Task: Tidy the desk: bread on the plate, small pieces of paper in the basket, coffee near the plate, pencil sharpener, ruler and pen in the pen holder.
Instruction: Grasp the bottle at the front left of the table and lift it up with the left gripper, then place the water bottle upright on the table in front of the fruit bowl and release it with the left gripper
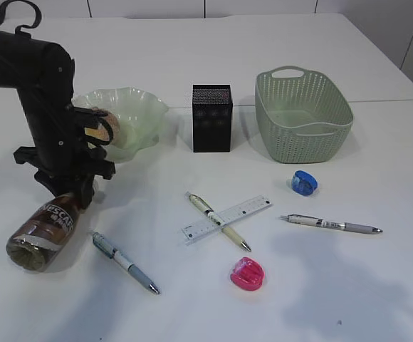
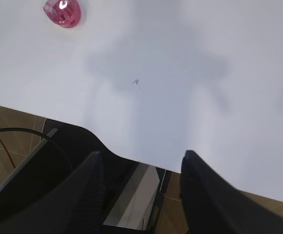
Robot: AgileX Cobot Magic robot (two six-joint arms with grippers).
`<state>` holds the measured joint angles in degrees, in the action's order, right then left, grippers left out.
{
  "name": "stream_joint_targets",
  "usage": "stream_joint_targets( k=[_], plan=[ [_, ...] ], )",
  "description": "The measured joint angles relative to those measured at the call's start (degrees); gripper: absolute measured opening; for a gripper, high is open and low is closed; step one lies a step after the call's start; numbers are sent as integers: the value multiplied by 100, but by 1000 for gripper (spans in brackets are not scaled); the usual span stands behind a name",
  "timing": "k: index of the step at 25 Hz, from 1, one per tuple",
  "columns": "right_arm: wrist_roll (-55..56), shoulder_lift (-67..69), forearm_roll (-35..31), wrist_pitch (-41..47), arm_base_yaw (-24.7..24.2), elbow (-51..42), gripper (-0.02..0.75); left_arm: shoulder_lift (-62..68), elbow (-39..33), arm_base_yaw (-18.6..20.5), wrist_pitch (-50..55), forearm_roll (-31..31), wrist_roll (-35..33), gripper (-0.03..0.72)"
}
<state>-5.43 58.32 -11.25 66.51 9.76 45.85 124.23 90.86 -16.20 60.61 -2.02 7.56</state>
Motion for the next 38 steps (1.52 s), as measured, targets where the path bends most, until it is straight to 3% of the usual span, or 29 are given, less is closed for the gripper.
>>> stream_joint_targets(
  k=[38],
  plan=[
    [0, 0, 0, -14, 0, 0, 407, -2604, -56, 8, -584, 14, 0, 225]
  ],
)
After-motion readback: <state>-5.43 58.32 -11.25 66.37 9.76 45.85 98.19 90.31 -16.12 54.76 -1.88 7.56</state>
